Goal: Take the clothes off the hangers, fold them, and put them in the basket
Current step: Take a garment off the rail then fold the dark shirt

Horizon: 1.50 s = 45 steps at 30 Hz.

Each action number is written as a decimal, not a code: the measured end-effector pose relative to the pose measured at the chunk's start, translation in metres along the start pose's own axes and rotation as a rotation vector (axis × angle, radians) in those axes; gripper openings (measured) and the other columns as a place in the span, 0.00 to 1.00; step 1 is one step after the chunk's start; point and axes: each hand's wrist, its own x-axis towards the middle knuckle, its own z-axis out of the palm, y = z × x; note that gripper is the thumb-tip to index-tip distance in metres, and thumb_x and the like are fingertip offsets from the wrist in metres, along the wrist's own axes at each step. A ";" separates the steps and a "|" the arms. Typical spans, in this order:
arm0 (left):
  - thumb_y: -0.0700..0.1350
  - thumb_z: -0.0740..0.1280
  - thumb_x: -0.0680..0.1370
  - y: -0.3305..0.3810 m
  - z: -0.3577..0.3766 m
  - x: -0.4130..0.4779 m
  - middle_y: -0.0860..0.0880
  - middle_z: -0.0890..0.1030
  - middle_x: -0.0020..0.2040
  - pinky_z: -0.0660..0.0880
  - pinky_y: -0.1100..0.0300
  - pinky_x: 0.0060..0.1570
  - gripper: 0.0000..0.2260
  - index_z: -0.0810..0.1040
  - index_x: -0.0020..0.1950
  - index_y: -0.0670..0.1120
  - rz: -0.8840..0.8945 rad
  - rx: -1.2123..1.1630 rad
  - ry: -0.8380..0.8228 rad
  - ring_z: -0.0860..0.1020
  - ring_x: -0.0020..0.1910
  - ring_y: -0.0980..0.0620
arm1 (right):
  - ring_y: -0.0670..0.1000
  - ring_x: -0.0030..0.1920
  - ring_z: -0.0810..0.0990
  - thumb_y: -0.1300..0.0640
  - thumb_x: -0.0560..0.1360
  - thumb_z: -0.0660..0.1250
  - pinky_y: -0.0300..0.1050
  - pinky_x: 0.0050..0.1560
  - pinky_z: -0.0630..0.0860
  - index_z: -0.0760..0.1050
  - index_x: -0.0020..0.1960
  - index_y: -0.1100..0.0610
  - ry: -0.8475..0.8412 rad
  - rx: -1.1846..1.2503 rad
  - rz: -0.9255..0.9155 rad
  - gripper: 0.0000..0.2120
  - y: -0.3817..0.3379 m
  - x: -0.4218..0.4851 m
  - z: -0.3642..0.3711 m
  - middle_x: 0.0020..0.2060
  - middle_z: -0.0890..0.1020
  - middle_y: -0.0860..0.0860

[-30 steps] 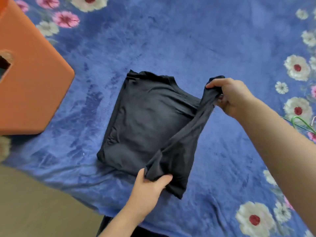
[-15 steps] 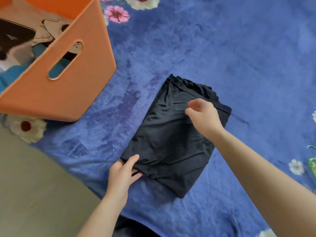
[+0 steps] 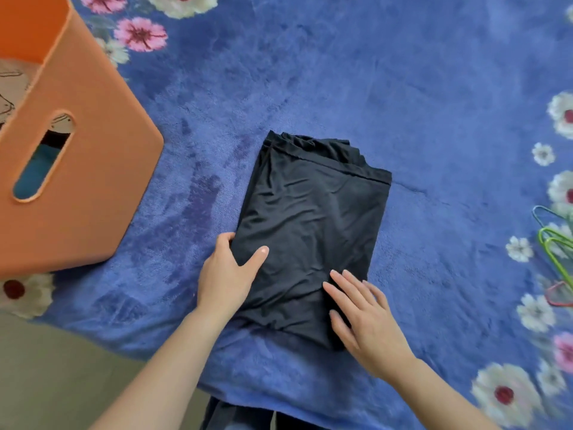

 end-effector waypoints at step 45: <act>0.53 0.57 0.83 0.080 0.007 0.050 0.44 0.76 0.37 0.60 0.51 0.39 0.14 0.72 0.50 0.42 0.354 0.086 0.324 0.73 0.42 0.38 | 0.57 0.38 0.70 0.46 0.81 0.60 0.50 0.38 0.62 0.68 0.43 0.65 0.450 0.733 1.020 0.21 0.027 0.134 -0.059 0.32 0.71 0.51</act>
